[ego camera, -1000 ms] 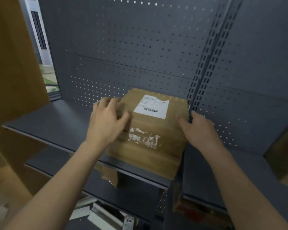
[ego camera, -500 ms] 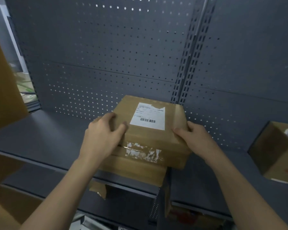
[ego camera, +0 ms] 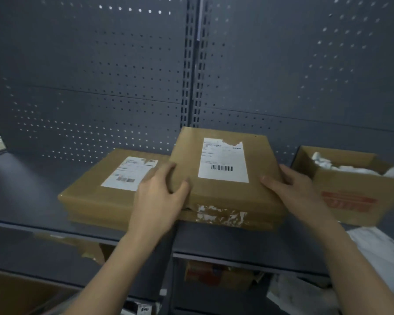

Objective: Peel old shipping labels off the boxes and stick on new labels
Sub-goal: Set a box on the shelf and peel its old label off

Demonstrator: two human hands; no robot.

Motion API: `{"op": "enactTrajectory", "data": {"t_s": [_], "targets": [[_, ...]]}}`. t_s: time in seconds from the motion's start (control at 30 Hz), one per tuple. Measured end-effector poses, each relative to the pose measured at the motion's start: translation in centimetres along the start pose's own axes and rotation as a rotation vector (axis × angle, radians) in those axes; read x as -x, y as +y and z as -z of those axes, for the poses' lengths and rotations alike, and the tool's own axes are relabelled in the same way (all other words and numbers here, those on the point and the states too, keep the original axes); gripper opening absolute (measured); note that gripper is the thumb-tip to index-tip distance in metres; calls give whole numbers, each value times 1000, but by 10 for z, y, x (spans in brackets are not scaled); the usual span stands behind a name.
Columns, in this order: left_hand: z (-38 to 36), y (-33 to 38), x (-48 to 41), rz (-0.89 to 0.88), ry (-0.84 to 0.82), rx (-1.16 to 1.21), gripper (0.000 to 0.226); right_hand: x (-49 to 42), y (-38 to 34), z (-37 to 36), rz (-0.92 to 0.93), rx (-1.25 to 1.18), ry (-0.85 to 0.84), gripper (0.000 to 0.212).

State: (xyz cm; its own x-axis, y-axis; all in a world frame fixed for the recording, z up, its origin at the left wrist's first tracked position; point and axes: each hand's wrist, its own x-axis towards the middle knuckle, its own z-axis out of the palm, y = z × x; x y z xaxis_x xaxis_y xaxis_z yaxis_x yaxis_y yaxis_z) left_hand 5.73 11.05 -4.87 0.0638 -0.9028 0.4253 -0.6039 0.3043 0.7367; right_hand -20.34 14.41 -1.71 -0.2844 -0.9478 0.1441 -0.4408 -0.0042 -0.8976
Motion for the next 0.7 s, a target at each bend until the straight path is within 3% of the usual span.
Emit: {"op": "enactTrajectory", "data": {"t_s": [0.27, 0.57, 0.7], "targets": [[-76, 27, 54, 50, -142, 14, 51, 20, 79, 66, -79, -10, -69, 31], [-87, 12, 53, 162, -246, -87, 49, -1, 112, 60, -180, 45, -186, 65], [-85, 11, 25, 125, -290, -158, 52, -16, 99, 58, -28, 293, -84, 28]]}}
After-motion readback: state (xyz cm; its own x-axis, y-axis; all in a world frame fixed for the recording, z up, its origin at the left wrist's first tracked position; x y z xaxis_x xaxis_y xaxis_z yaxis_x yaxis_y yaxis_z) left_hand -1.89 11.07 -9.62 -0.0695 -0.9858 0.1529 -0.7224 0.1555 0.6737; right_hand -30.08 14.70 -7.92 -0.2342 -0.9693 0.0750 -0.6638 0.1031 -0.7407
